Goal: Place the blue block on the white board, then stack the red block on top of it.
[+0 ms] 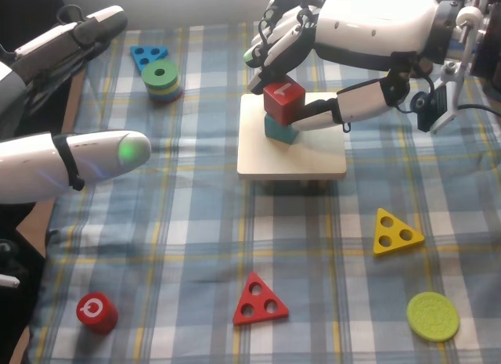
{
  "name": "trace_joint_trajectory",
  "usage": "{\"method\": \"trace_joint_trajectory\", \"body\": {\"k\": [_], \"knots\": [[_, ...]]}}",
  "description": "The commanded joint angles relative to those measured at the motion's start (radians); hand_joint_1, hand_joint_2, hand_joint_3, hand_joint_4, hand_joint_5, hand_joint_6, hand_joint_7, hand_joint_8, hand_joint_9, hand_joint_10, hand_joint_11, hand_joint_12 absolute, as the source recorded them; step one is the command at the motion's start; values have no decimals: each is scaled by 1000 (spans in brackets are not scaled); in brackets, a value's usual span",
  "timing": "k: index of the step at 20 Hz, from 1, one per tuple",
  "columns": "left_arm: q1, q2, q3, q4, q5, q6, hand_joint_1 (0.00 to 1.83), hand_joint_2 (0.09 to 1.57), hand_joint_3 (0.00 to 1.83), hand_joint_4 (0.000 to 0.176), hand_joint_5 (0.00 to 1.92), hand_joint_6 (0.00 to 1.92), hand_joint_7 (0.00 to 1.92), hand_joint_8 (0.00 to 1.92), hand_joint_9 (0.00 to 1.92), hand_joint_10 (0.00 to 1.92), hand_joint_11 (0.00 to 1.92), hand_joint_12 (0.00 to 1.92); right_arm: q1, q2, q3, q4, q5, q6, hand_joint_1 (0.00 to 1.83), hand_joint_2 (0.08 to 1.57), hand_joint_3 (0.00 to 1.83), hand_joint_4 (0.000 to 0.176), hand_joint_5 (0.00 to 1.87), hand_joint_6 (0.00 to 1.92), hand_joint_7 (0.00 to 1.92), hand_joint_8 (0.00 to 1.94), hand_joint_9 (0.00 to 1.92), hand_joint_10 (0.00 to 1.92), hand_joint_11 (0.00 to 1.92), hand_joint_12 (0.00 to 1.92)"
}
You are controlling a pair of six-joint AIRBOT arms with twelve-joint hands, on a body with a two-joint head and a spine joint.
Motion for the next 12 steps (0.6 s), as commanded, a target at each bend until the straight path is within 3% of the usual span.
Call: {"method": "trace_joint_trajectory", "body": {"k": [1, 4, 7, 12], "knots": [[-12, -4, 5, 10, -122, -13, 723, 846, 0, 161, 232, 0, 171, 2, 91, 2, 0, 138, 15, -3, 3, 56, 90, 3, 961, 1051, 0, 0, 856, 11, 687, 0, 584, 3, 62, 949], [-12, -4, 5, 10, -123, -14, 712, 847, 1, 160, 233, 0, 173, 0, 95, 1, 0, 166, 15, -3, 3, 60, 90, 3, 990, 1042, 0, 0, 787, 0, 655, 0, 561, 0, 71, 955], [-12, -4, 5, 10, -124, -15, 716, 845, 0, 152, 235, 1, 178, 2, 100, 3, 0, 169, 15, -3, -1, 65, 90, 3, 1024, 979, 0, 0, 423, 0, 449, 0, 431, 0, 42, 909], [-12, -4, 4, 10, -125, -16, 728, 846, 0, 156, 238, 3, 185, 3, 109, 3, 0, 207, 15, 5, -7, 67, 90, 3, 998, 924, 0, 13, 148, 5, 253, 4, 225, 3, 0, 449]]}}
